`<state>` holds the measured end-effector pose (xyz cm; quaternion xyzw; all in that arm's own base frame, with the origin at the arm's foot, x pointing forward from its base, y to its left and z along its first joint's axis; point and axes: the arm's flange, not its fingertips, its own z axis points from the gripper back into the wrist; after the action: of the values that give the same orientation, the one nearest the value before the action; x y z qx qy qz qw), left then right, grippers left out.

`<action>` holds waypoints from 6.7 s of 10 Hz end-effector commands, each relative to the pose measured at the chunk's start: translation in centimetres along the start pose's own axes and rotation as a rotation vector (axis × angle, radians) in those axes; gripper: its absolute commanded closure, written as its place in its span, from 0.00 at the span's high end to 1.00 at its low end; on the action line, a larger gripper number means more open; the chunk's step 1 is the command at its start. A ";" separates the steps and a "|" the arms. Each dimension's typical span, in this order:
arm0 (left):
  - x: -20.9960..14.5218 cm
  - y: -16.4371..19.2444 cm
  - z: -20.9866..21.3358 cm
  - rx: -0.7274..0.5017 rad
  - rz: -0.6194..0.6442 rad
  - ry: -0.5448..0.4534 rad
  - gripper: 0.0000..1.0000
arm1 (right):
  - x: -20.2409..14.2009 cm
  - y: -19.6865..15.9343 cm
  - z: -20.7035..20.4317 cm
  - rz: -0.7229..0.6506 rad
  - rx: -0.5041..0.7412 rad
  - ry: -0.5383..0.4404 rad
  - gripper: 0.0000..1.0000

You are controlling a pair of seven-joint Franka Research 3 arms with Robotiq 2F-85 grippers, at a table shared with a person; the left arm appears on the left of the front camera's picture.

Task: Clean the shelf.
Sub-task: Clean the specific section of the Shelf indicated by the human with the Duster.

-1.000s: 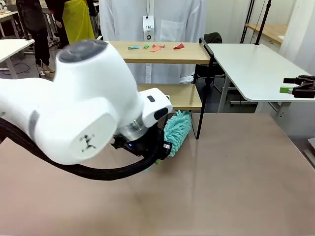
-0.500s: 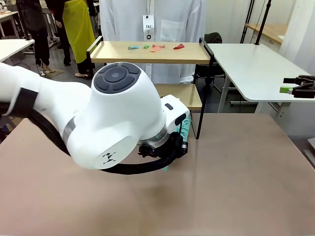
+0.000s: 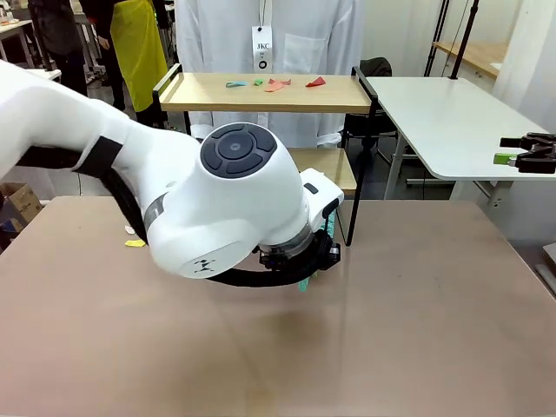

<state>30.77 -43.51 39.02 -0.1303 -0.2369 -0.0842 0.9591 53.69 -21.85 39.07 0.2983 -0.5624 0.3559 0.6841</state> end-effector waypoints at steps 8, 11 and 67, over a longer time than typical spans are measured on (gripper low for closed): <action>1.5 -3.8 -11.7 0.032 0.096 0.052 0.13 | 0.4 0.1 -0.1 -0.009 0.000 0.015 1.00; 1.0 -1.9 -8.4 0.064 0.044 0.035 0.13 | 0.4 0.1 -0.1 -0.009 0.000 0.015 1.00; 2.6 26.8 15.6 -0.132 -0.901 0.344 0.13 | 0.4 0.1 -0.1 -0.009 0.000 0.015 1.00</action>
<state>33.33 -14.07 45.31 -0.0879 -0.1072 -0.5019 0.8537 53.69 -21.88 39.07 0.2984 -0.5627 0.3556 0.6840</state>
